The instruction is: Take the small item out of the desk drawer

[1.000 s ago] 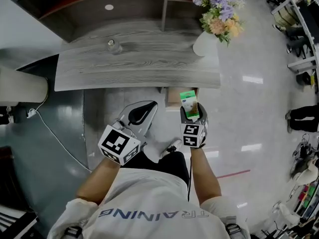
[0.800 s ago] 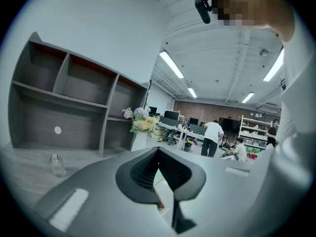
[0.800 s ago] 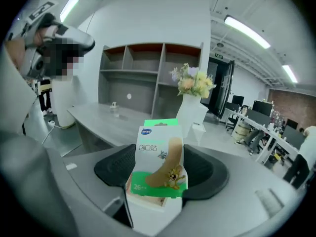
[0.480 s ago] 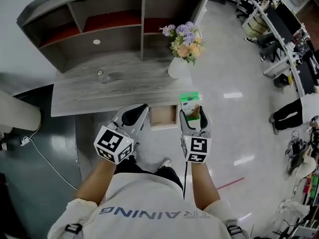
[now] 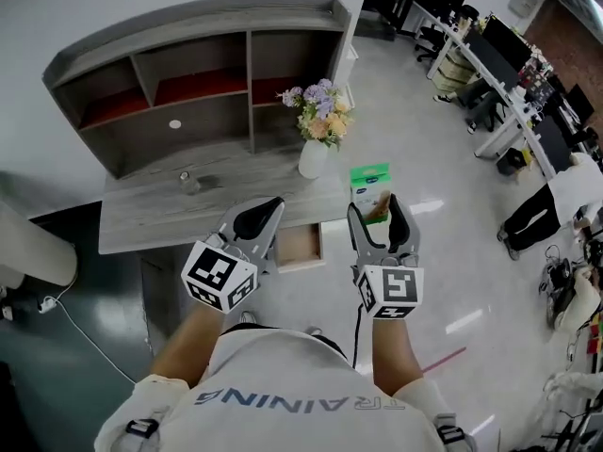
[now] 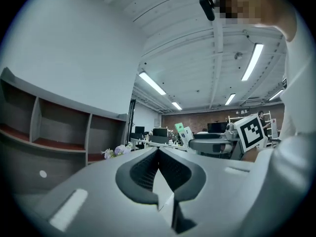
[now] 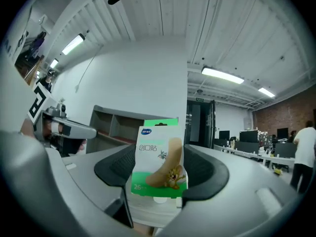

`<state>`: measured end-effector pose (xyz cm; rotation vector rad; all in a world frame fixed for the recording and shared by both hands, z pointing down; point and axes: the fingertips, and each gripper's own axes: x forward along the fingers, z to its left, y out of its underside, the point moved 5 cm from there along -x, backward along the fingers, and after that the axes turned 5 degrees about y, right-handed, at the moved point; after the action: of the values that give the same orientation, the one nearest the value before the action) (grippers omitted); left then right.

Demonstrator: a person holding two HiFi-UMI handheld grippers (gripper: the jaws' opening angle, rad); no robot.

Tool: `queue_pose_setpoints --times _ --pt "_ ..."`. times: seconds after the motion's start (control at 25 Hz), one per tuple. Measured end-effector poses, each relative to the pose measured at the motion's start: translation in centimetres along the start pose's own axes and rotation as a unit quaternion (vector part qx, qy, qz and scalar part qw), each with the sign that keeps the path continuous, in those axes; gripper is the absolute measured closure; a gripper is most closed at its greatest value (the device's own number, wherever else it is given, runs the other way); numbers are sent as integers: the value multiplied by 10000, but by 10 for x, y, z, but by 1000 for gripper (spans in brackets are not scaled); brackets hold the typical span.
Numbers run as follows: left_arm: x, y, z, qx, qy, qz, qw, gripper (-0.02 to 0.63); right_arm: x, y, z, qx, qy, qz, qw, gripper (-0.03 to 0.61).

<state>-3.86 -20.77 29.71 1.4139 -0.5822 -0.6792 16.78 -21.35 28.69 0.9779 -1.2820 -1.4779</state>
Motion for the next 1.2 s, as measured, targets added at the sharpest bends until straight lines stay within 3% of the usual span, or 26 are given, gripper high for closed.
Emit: queue_pose_setpoints --times 0.28,1.2 --pt "12 -16 -13 84 219 -167 9996 615 -16 -44 -16 36 161 -509 9986 258" --pt "25 -6 -9 -41 254 -115 9996 615 -5 -33 -24 46 223 -380 9990 258"
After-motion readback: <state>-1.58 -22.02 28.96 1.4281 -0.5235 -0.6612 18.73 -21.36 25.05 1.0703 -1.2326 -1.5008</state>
